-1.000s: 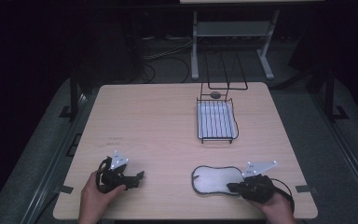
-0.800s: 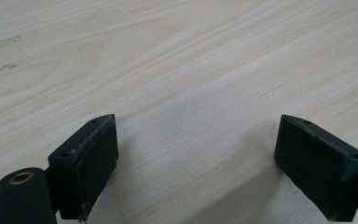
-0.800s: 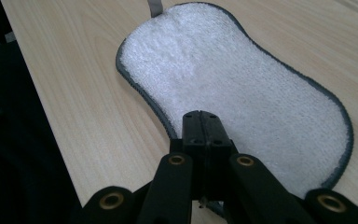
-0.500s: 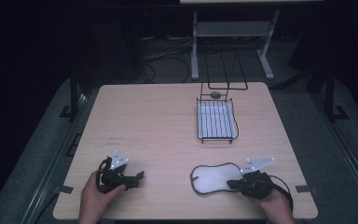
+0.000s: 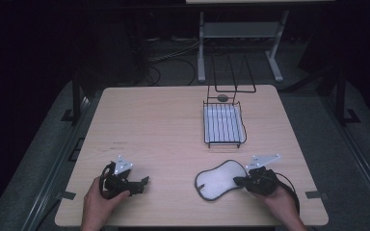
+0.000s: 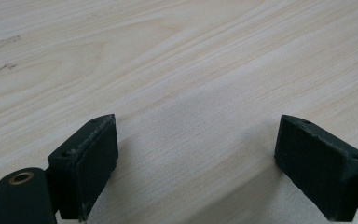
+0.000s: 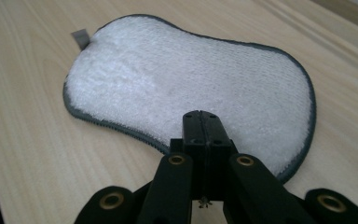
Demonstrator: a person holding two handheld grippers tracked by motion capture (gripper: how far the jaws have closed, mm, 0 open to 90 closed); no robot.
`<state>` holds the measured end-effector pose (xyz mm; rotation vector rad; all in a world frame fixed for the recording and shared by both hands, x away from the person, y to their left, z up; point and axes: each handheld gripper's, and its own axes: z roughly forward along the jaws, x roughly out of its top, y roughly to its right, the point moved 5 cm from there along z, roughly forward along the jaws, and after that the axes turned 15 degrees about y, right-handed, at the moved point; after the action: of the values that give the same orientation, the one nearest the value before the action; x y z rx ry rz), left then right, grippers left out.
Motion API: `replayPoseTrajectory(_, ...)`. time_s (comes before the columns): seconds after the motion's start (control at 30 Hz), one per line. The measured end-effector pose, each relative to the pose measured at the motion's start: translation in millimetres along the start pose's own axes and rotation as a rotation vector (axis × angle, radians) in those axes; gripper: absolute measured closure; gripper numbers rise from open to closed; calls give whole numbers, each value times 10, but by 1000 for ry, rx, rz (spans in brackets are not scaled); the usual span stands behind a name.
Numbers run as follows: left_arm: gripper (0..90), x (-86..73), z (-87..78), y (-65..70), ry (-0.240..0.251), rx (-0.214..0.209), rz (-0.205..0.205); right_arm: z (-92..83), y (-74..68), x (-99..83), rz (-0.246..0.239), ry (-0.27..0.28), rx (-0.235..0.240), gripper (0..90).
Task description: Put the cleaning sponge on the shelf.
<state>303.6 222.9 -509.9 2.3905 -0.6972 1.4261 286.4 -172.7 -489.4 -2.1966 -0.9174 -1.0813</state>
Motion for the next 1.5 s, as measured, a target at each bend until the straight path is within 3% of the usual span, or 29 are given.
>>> replayPoseTrajectory(0.23,126,0,0,0,0,0,0,46,89,47,-6,-2,-29,900)
replayPoseTrajectory(0.5,126,0,0,0,0,0,0,63,309,84,14,13,-80,900)
replayPoseTrajectory(0.67,126,0,0,0,0,0,0,25,318,104,28,38,-88,900)
replayPoseTrajectory(0.77,126,0,0,0,0,0,0,-26,264,154,22,63,-78,900)
replayPoseTrajectory(0.93,126,0,0,0,0,0,1,-38,37,231,1,99,-13,900)
replayPoseTrajectory(0.97,126,0,0,0,0,0,1,-38,37,231,1,99,-13,900)
replayPoseTrajectory(1.03,126,0,0,-1,-1,0,1,18,-132,246,-19,93,31,900)
replayPoseTrajectory(1.1,126,0,0,-1,0,0,1,31,-172,250,-22,90,40,900)
replayPoseTrajectory(1.13,126,0,0,-1,0,0,1,76,-276,257,-36,88,68,900)
replayPoseTrajectory(1.23,126,0,-1,-1,-1,0,2,125,-388,257,-55,77,97,900)
replayPoseTrajectory(1.5,126,0,0,-1,0,0,1,219,-532,216,-67,45,134,900)
